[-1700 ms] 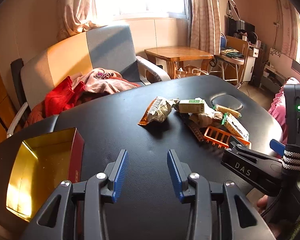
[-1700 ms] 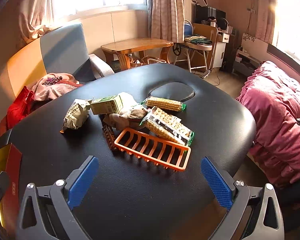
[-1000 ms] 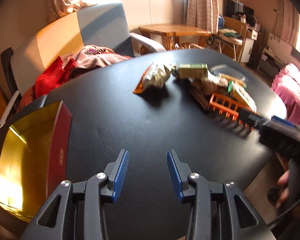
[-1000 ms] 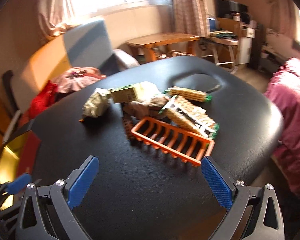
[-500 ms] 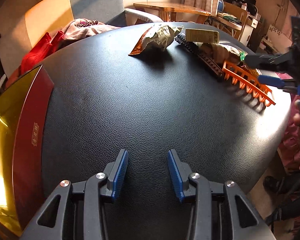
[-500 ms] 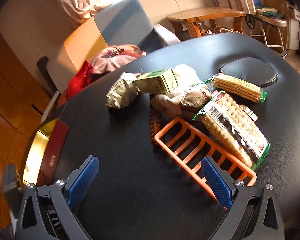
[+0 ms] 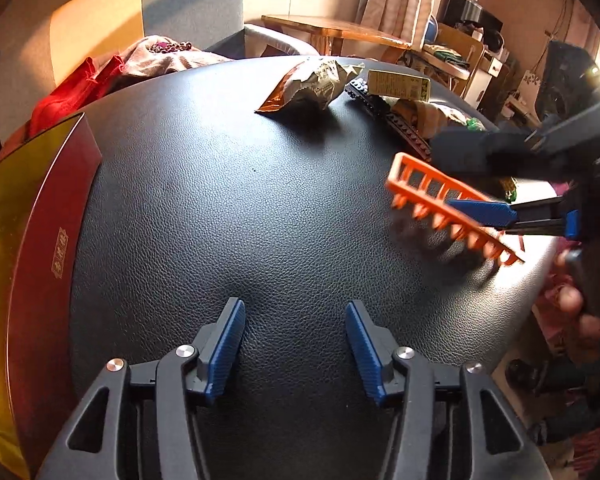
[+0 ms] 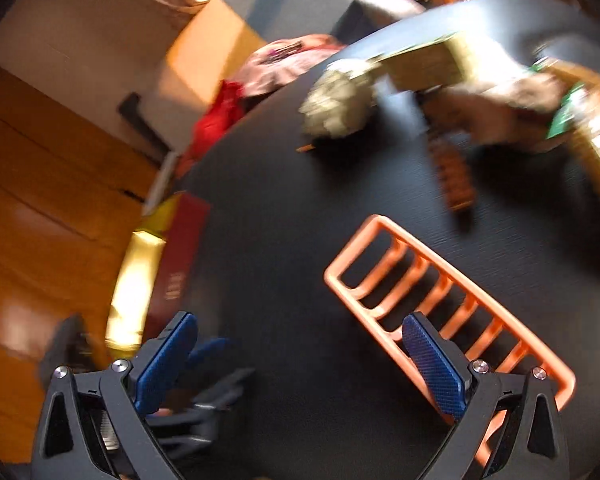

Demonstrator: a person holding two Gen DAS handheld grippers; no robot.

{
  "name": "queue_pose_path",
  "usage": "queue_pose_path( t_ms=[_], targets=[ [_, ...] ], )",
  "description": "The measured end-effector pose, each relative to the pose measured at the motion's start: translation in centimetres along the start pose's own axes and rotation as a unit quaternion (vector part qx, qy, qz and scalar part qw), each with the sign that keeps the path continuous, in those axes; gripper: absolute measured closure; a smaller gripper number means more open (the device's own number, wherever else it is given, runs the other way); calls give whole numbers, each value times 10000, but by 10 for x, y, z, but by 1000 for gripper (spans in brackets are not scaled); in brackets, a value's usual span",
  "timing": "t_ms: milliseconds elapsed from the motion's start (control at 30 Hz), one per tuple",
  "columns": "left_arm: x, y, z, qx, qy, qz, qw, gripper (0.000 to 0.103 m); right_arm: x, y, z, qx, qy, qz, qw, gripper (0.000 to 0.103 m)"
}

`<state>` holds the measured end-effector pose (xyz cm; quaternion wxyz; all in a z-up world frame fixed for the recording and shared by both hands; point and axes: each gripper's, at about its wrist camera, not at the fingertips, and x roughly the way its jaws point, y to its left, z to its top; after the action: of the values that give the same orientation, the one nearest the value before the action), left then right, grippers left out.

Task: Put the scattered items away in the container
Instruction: 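Grasp the orange plastic rack with the left tool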

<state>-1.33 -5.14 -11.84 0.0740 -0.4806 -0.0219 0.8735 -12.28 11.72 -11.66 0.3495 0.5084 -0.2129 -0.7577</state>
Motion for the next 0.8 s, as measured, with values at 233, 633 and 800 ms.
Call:
queue_pose_path(
  t_ms=[233, 633, 800],
  targets=[
    [-1, 7, -1, -330, -112, -375, 9987, 38, -43, 29, -9, -266, -497, 175, 9983, 0],
    [-9, -28, 38, -638, -151, -1408, 9879, 38, -123, -41, -41, 429, -1136, -1143, 9860, 0],
    [10, -57, 56, -763, 217, -1805, 9804, 39, -139, -64, -49, 670, -1323, -1288, 9805, 0]
  ],
)
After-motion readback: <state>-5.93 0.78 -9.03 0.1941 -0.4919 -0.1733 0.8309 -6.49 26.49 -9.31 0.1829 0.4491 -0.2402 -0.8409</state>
